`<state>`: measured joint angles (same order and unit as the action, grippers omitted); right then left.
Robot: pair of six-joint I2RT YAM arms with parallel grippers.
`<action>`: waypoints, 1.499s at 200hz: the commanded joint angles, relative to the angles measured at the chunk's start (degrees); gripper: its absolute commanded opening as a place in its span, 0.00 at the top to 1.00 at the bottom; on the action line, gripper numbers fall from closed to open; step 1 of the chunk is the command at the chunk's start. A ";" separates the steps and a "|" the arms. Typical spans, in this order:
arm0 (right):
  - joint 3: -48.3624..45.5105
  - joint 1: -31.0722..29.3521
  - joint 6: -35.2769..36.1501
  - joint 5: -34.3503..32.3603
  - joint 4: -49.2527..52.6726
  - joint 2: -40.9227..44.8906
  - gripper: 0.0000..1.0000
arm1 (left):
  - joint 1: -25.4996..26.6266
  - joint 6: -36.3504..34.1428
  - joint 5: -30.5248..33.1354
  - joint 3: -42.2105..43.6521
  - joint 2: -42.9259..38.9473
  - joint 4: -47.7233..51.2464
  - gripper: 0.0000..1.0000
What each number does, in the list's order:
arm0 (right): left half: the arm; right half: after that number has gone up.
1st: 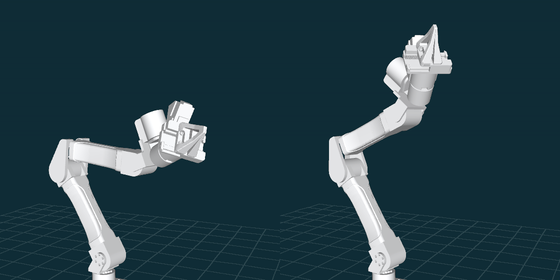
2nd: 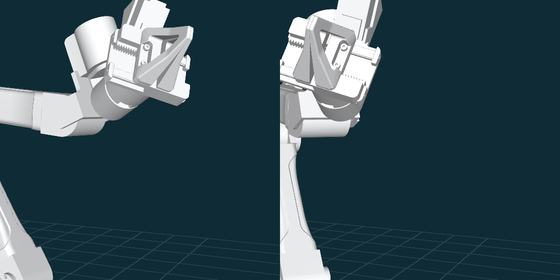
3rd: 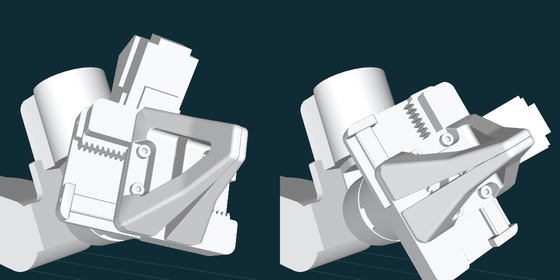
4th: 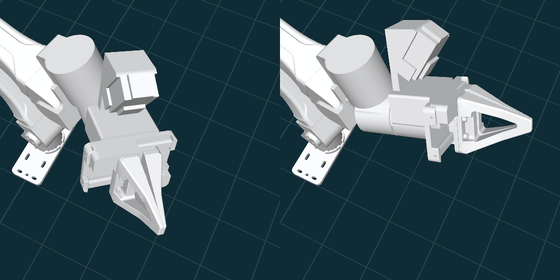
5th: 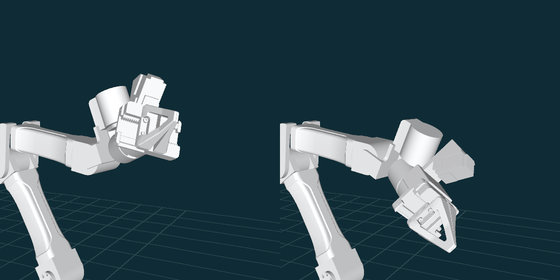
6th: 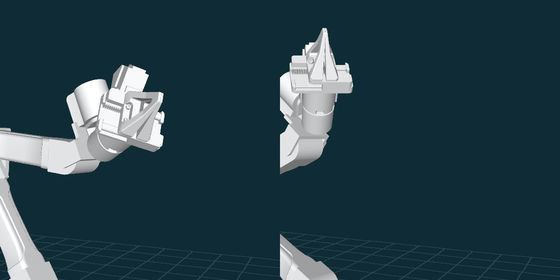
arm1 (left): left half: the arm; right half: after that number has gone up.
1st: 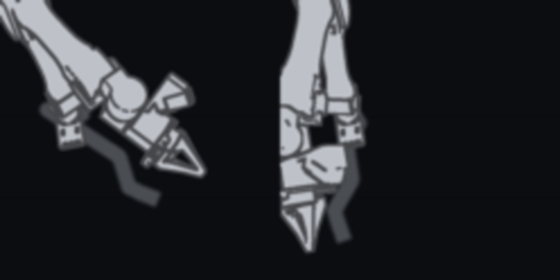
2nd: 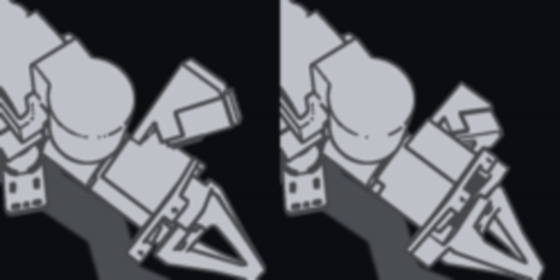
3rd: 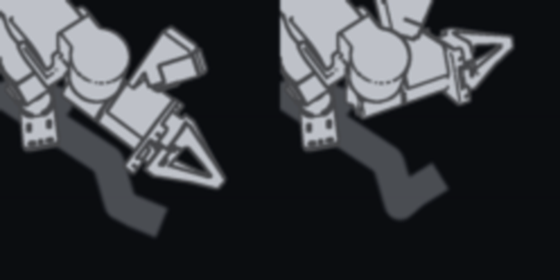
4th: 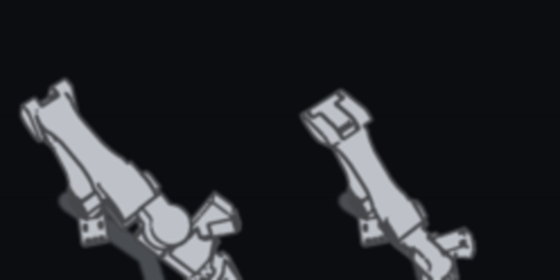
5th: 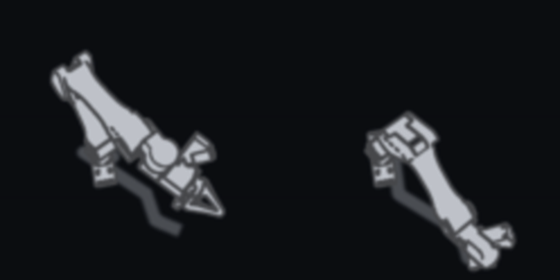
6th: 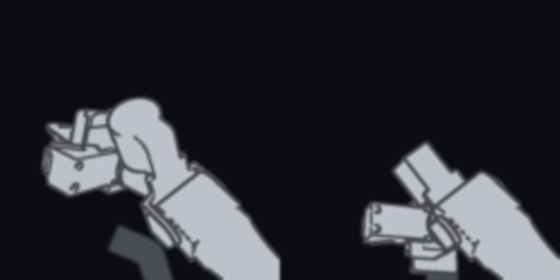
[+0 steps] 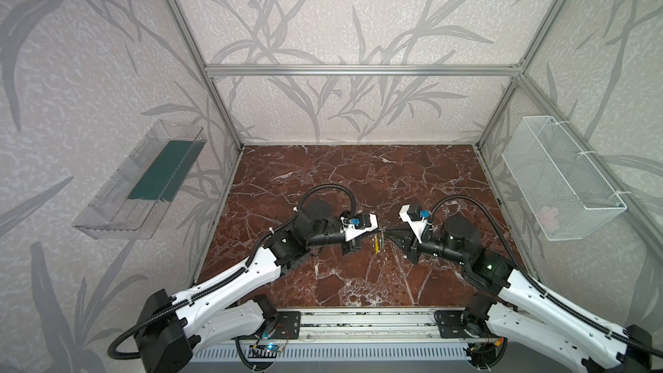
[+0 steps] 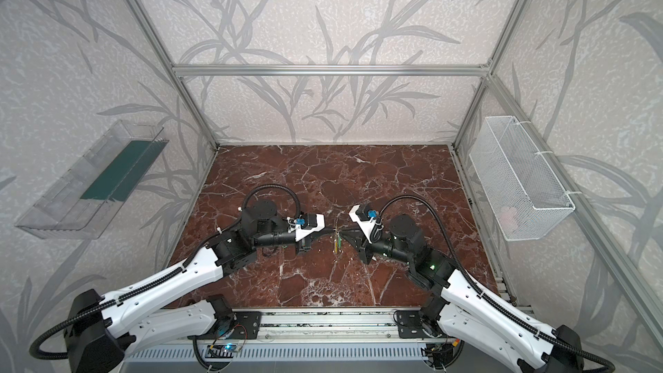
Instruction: Put the keys on the keyring
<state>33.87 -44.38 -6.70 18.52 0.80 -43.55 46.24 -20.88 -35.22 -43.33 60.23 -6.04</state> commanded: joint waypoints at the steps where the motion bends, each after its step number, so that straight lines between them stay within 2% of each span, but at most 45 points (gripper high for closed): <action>1: 0.16 0.69 2.37 -1.53 2.38 2.44 0.74 | -0.61 2.38 -4.03 -0.12 -1.02 -3.52 1.00; 50: 3.40 1.40 8.25 -1.80 8.44 5.62 0.72 | -1.71 5.70 -7.75 -0.34 0.35 -5.48 1.00; 96: 4.90 1.40 13.14 4.90 7.57 5.06 0.72 | -2.36 8.10 -9.89 -0.60 1.99 -7.83 1.00; 118: 5.52 1.40 15.19 6.11 6.50 4.25 0.73 | -2.54 9.22 -10.63 -0.65 2.70 -9.17 1.00; 180: 6.79 1.38 18.96 6.13 5.39 0.28 0.82 | -2.56 9.20 -11.49 -1.49 3.93 -9.54 1.00; 242: 5.24 1.48 20.94 4.51 4.37 0.73 0.84 | -2.50 9.33 -12.02 -1.76 4.46 -10.30 1.00; 300: 4.37 1.49 21.71 4.76 4.12 1.36 0.92 | -2.55 9.72 -12.94 -2.28 5.32 -11.04 1.00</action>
<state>38.85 -43.16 14.17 23.40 6.22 -43.05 44.01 -11.86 -46.35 -43.48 65.23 -14.50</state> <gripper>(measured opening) 0.091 0.048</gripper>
